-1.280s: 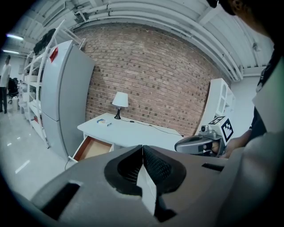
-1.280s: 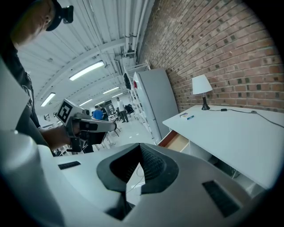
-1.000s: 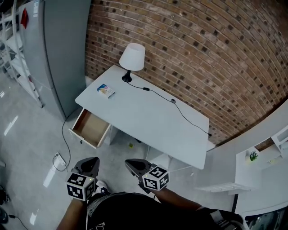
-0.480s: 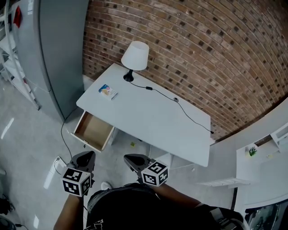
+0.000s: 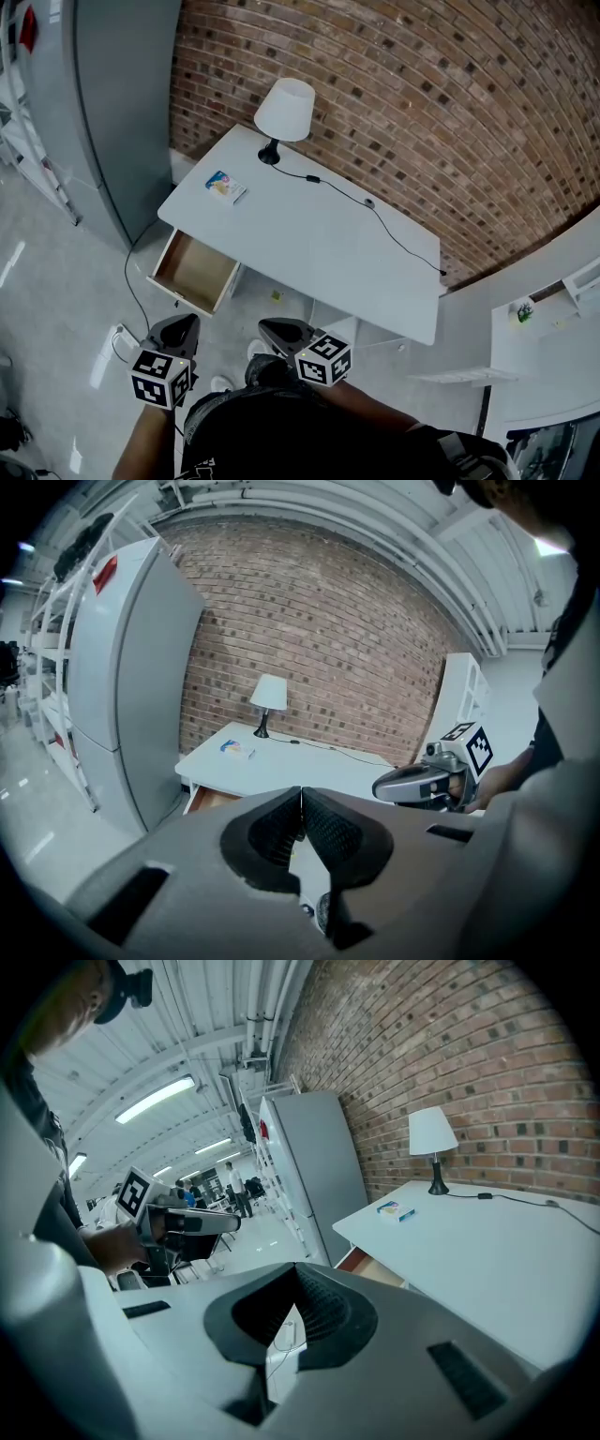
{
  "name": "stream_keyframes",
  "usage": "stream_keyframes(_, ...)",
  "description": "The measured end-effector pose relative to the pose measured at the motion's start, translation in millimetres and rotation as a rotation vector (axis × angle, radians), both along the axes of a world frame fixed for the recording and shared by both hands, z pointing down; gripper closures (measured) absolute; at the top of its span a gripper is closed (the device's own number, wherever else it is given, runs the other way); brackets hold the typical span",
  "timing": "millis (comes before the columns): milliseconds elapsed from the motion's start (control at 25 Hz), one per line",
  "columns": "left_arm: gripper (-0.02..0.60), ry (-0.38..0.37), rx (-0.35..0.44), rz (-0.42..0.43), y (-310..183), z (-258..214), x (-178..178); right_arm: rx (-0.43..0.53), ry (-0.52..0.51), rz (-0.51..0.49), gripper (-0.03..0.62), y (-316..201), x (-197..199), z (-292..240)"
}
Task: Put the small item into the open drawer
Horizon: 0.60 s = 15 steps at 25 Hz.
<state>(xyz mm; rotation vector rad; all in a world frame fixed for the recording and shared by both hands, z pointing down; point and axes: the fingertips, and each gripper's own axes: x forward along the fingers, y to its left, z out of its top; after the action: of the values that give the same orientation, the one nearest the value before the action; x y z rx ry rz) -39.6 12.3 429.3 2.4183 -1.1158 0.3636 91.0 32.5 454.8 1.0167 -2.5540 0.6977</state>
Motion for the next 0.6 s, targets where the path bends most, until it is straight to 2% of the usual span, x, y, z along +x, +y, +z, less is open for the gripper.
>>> stream_keyframes(600,0.563,-0.043,-0.016,-0.078,-58,16,-8,-0.001,-0.033,-0.059,0.589,-82,-7,8)
